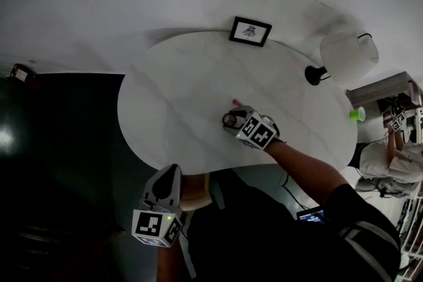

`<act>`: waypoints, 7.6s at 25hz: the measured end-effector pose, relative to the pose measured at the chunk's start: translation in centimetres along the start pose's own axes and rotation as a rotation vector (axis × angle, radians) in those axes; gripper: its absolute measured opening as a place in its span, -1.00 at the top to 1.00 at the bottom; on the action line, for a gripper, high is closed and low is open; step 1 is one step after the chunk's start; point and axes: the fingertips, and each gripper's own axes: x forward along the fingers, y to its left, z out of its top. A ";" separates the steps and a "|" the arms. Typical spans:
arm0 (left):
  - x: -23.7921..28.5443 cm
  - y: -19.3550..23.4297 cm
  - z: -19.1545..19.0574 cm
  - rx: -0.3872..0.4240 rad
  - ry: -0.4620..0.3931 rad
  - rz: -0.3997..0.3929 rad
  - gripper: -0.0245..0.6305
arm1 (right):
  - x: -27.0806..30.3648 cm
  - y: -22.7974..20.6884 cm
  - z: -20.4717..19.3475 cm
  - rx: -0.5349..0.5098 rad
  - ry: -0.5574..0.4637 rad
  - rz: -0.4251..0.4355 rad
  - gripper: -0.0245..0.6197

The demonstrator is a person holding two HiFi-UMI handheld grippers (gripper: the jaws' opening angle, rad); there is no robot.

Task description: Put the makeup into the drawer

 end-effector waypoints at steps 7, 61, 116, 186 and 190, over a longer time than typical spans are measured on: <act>-2.9 0.0 0.3 0.037 -0.039 0.004 0.89 | -1.8 3.2 1.5 -0.009 -0.032 0.000 0.23; -13.2 -1.8 -3.5 0.110 -0.048 -0.016 0.89 | -6.2 23.8 5.8 -0.185 -0.140 0.127 0.23; -10.7 5.7 -17.9 -0.102 0.233 -0.053 0.89 | 17.6 30.7 -6.6 -0.327 0.168 0.283 0.23; -17.3 0.2 -1.1 0.065 0.029 -0.181 0.89 | -12.4 25.2 11.1 0.009 -0.404 -0.023 0.87; -14.8 0.2 0.0 0.055 0.013 -0.135 0.89 | -12.6 21.5 10.9 -0.015 -0.406 -0.010 0.87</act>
